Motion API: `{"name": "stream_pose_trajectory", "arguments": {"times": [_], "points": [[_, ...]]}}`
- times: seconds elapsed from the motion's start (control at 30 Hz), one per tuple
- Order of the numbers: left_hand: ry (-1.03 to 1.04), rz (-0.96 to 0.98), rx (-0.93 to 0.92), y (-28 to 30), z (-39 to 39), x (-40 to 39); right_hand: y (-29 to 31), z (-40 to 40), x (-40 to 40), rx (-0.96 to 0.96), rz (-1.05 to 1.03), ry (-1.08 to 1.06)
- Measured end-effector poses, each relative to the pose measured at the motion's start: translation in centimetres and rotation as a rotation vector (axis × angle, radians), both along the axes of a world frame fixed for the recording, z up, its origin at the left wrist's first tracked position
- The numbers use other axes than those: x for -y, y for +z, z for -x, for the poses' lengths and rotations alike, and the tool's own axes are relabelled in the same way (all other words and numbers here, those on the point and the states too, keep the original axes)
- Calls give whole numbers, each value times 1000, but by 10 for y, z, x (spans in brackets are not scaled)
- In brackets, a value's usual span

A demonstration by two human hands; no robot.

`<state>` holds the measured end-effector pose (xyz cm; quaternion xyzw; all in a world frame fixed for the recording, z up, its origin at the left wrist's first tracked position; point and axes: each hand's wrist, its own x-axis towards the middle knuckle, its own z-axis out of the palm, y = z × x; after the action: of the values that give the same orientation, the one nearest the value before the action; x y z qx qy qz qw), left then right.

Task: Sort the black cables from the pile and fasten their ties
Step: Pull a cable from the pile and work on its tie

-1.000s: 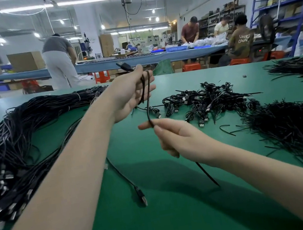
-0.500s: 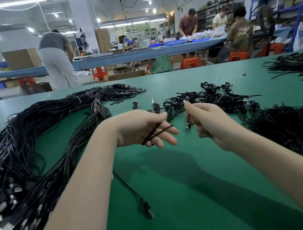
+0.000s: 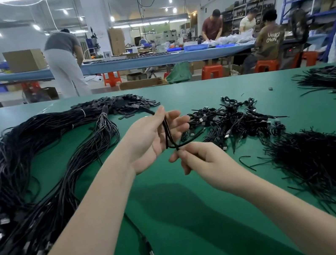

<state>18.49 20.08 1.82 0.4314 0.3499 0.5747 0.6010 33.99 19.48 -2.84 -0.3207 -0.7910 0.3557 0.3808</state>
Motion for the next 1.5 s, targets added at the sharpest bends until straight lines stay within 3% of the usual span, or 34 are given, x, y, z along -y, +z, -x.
{"name": "stream_pose_trajectory", "arguments": {"times": [0.1, 0.3, 0.5, 0.67, 0.8, 0.93, 1.13, 1.3, 1.4, 1.5], "points": [[97, -46, -51, 2, 0, 2, 3, 3, 2, -72, 50, -2], [67, -39, -8, 2, -5, 4, 15, -12, -3, 7, 80, -23], [10, -16, -345, 1, -6, 8, 13, -12, -6, 163, -31, -93], [-10, -103, -773, -3, -13, 8, 12, -16, -9, 276, -86, -164], [-14, -99, -858, -2, -11, 8, 13, -20, -12, 156, 18, -258], [-115, -63, -966, -7, -11, 10, 16, -19, -10, 172, -88, -302], [-117, -81, -695, -8, -23, 12, 24, -28, -15, 63, -80, -250], [-42, -83, -474, -10, -25, 6, 30, -28, -15, -255, 365, -54], [-101, -57, -358, -17, -27, 4, 20, -18, -8, -77, 474, 17], [-181, -10, -294, -20, -25, 3, 9, -12, -7, -98, 483, 17]]}}
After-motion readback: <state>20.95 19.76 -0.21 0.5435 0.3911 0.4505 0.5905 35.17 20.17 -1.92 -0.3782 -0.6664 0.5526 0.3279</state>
